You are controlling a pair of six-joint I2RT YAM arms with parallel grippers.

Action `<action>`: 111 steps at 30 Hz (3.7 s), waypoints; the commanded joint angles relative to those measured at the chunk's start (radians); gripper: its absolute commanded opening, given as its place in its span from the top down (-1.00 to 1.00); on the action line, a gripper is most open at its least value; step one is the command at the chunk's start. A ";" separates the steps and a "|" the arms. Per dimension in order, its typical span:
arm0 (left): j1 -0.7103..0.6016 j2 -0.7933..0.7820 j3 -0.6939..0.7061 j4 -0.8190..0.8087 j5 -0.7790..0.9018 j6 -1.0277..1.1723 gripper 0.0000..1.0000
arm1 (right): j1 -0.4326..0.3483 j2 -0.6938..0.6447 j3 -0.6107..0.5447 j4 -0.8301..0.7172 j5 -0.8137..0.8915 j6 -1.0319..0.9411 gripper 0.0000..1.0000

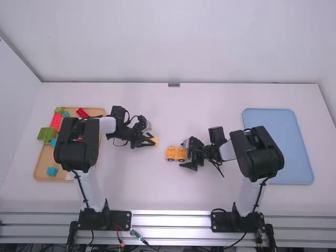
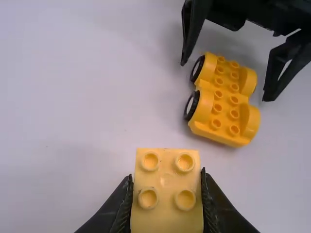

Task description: Assemble lego blocks to make yellow taxi

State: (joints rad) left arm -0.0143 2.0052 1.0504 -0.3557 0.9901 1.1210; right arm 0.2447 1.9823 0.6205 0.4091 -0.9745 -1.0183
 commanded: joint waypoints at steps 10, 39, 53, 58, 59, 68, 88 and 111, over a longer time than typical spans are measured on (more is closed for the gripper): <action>-0.184 -0.217 -0.099 0.074 -0.141 -0.032 0.96 | 0.021 0.078 0.061 0.006 -0.051 -0.004 -0.93; -0.285 -0.216 -0.343 0.579 -0.084 -0.193 0.96 | 0.018 0.111 0.080 0.010 -0.072 -0.004 0.09; -0.295 -0.164 -0.309 0.570 -0.143 -0.210 0.96 | 0.018 0.111 0.080 0.003 -0.072 -0.005 0.07; -0.296 -0.154 -0.307 0.572 -0.142 -0.204 0.96 | 0.018 0.111 0.079 0.002 -0.072 -0.004 0.07; -0.296 -0.154 -0.307 0.573 -0.142 -0.204 0.96 | 0.018 0.111 0.079 0.002 -0.072 -0.004 0.06; -0.344 -0.154 -0.310 0.541 -0.193 -0.103 0.96 | 0.018 0.111 0.080 0.002 -0.073 -0.004 0.05; -0.345 -0.160 -0.309 0.548 -0.306 -0.163 0.96 | 0.018 0.111 0.080 -0.002 -0.048 -0.004 0.04; -0.345 -0.219 -0.309 0.494 -0.325 -0.145 0.31 | 0.018 0.111 0.080 -0.005 -0.050 -0.004 -0.02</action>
State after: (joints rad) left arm -0.3576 1.7969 0.7471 0.1490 0.7132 0.9665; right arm 0.2653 2.0785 0.6899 0.4084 -1.0328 -1.0264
